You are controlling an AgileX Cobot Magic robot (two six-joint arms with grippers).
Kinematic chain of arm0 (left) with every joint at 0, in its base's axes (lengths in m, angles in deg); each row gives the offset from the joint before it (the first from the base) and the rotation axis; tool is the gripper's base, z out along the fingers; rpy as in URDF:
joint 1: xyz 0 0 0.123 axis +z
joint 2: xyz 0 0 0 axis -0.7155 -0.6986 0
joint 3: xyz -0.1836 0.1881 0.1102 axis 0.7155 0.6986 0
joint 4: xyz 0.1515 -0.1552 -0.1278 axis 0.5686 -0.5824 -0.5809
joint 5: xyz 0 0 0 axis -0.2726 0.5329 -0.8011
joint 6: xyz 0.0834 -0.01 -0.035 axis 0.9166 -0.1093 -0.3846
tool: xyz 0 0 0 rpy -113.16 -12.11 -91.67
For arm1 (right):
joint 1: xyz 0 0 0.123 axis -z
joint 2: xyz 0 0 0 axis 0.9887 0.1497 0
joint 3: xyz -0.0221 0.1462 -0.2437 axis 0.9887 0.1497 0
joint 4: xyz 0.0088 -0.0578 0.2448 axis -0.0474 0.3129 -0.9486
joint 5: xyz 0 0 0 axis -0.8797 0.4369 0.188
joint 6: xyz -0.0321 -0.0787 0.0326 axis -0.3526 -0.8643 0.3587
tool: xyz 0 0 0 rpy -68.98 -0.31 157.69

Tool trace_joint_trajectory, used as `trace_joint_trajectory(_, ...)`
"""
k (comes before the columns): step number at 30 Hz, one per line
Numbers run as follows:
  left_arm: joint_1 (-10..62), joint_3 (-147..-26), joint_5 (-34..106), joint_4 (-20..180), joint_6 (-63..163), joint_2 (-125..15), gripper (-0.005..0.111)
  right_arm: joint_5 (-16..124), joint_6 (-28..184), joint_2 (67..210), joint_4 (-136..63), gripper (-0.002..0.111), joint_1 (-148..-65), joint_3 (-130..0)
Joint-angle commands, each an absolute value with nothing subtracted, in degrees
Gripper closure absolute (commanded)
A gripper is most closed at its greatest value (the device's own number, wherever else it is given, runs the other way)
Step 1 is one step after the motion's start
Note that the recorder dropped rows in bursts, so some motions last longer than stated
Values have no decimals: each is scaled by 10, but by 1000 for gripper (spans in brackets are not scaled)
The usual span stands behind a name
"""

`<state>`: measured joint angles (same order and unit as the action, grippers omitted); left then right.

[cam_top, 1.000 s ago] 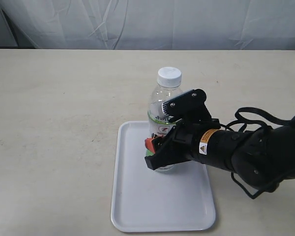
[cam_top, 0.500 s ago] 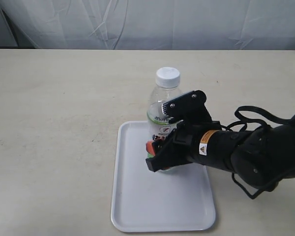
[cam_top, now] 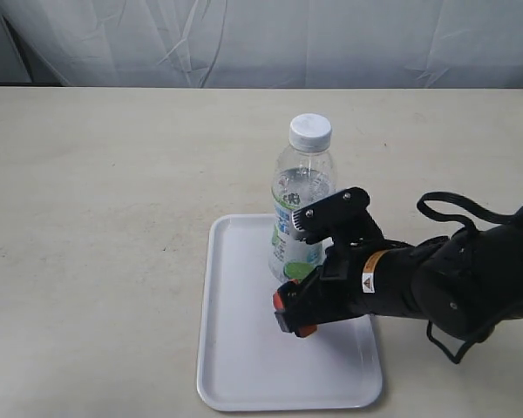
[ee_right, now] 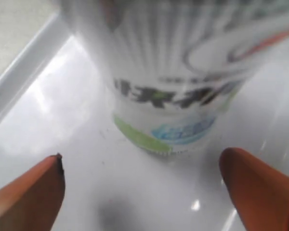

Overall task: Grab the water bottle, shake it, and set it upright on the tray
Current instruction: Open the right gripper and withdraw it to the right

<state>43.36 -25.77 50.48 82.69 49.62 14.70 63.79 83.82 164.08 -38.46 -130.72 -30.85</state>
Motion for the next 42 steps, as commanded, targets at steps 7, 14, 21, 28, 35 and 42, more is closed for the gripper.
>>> trace_joint_trajectory(7,432,-256,497,825,494,150,106,430,838,1571,-396,39,-1312,-306)
trace_joint_trajectory(14,432,-256,497,825,494,150,106,276,879,1394,-402,106,-1312,-304)
trace_joint_trajectory(21,432,-256,497,825,494,150,106,191,908,1212,-402,106,-1312,-300)
trace_joint_trajectory(28,432,-256,497,825,494,150,106,155,924,1100,-436,106,-1312,-300)
trace_joint_trajectory(35,432,-256,497,825,494,150,106,153,923,1075,-435,106,-1312,-300)
trace_joint_trajectory(42,432,-256,497,825,494,150,106,264,919,953,-419,106,-1198,-243)
